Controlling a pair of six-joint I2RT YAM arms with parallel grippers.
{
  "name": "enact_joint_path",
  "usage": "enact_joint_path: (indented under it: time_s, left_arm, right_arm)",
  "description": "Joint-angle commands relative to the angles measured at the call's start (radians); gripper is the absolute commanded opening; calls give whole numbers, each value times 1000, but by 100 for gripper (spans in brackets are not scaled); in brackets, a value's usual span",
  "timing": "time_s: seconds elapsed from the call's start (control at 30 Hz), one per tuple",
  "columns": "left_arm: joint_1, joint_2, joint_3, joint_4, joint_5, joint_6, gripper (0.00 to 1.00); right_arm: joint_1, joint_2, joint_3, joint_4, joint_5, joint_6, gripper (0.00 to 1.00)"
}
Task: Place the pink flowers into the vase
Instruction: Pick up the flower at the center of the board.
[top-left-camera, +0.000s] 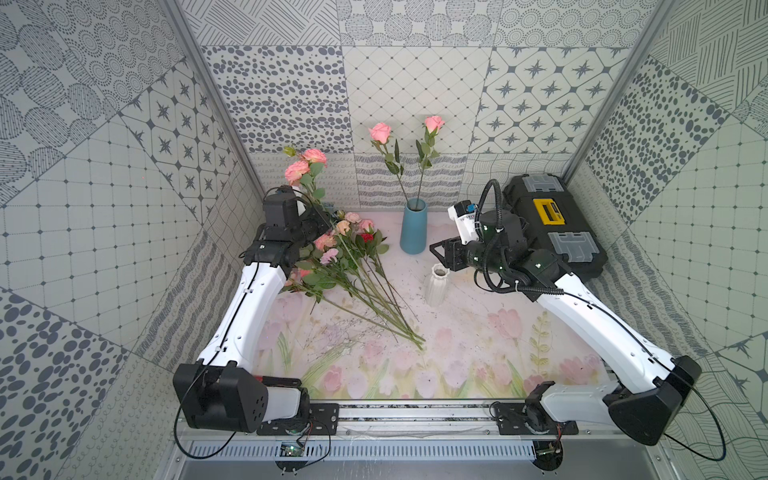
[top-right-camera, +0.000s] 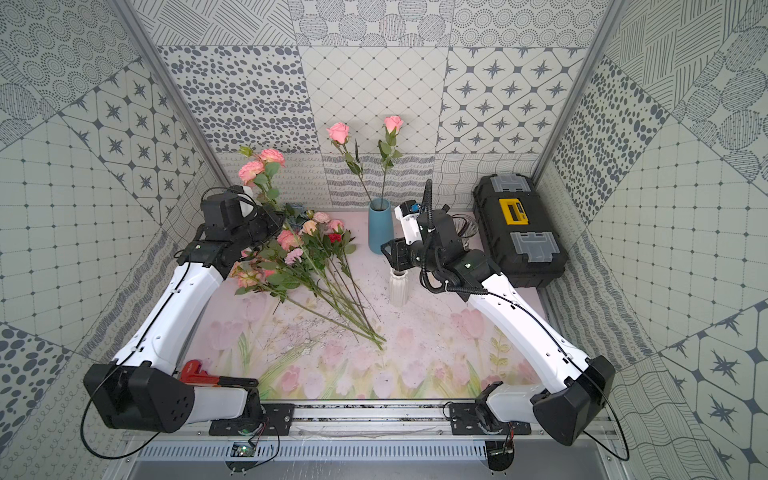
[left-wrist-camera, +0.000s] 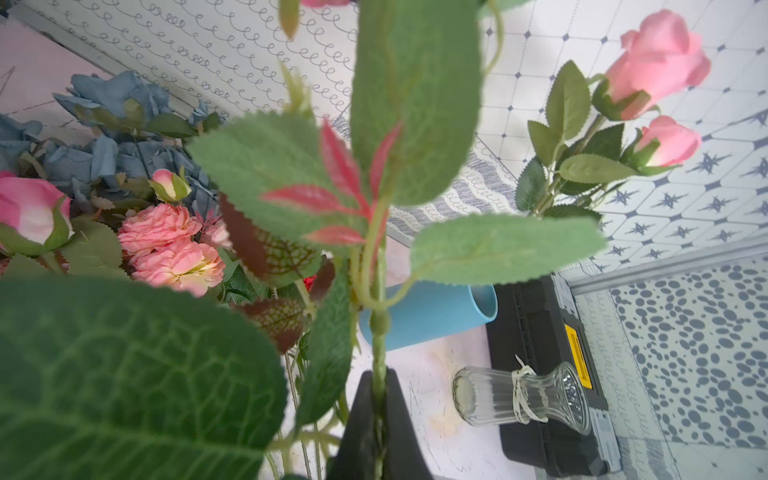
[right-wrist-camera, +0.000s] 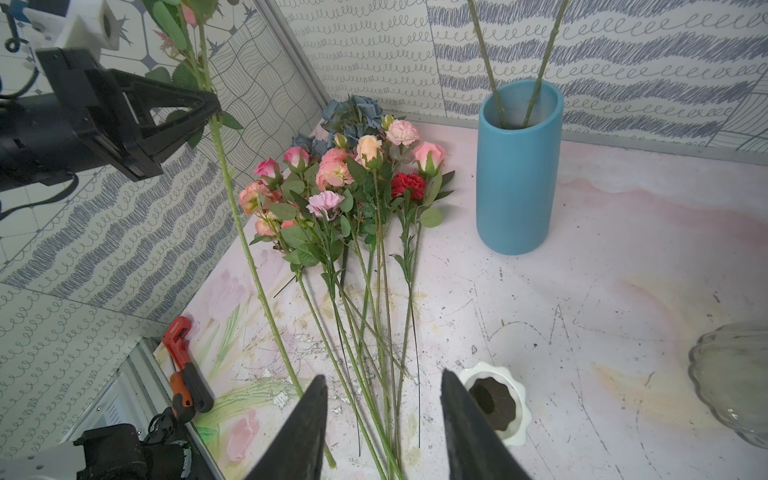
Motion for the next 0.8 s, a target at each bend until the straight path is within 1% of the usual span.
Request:
enact_joint_path:
  time_s: [0.0, 0.13, 0.33, 0.47, 0.57, 0.63, 0.7, 0.77]
  left_arm:
    - [16, -17, 22, -90, 148, 132, 0]
    - [23, -35, -8, -64, 193, 164, 0]
    - [24, -72, -84, 29, 296, 149, 0]
    - [24, -85, -118, 78, 374, 143, 0]
    - [24, -95, -149, 148, 445, 114, 0]
    - [30, -95, -168, 207, 515, 79, 0]
    - [41, -95, -198, 309, 596, 8, 0]
    - [48, -93, -223, 400, 652, -57, 0]
  right_arm:
    - [-2, 1, 2, 63, -17, 1, 45]
    - [3, 13, 11, 59, -29, -1, 45]
    - [12, 38, 49, 38, -34, -5, 45]
    - [24, 60, 77, 49, -79, -6, 45]
    - [36, 95, 108, 60, -142, 1, 44]
    - [49, 124, 128, 81, -196, 11, 44]
    - [66, 157, 148, 104, -250, 20, 44]
    - [87, 193, 179, 112, -276, 20, 43]
